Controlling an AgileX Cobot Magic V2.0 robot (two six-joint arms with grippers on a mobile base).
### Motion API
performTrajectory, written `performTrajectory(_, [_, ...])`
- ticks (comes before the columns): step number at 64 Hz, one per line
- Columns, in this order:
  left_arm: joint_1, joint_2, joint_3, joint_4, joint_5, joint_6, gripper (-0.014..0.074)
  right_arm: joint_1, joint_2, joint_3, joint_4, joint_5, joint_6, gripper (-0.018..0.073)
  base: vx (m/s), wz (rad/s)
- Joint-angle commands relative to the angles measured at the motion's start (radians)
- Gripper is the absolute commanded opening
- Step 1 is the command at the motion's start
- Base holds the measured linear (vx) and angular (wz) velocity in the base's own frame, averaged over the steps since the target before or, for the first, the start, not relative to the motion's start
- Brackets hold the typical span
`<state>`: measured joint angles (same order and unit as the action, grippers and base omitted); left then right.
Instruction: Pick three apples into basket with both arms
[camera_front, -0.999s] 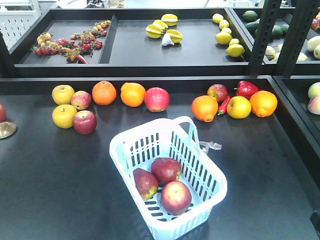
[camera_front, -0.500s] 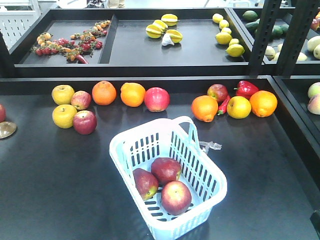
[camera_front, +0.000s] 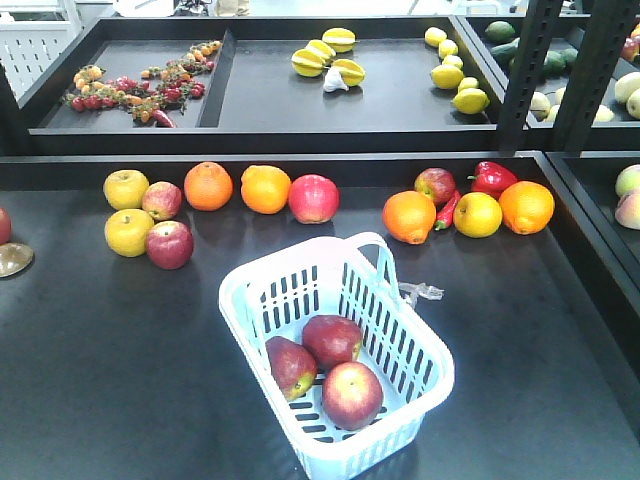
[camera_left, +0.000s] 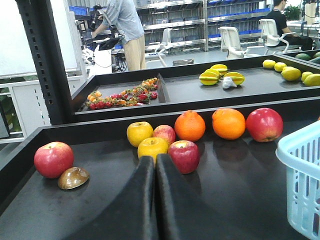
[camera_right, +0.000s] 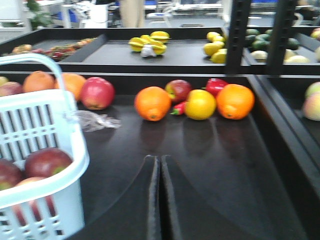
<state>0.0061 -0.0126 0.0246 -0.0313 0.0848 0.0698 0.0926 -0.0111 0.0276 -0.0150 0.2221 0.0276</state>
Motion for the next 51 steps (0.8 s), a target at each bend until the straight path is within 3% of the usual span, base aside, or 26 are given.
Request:
performTrajectory(1, [0.003, -0.015, 0.023, -0.002, -0.067, -0.008, -0.0006, -0.04, -0.012, 0.008, -0.007, -0.07, -0.01, -0.0002, 0.0, 0.0])
performTrajectory(20, [0.003, -0.015, 0.023, -0.002, -0.067, -0.008, -0.0006, -0.057, -0.012, 0.008, -0.048, -0.07, -0.083, -0.0002, 0.0, 0.0])
performTrajectory(51, [0.003, -0.015, 0.023, -0.002, -0.067, -0.008, -0.0006, -0.057, -0.012, 0.008, -0.047, -0.195, -0.084, -0.0002, 0.0, 0.0])
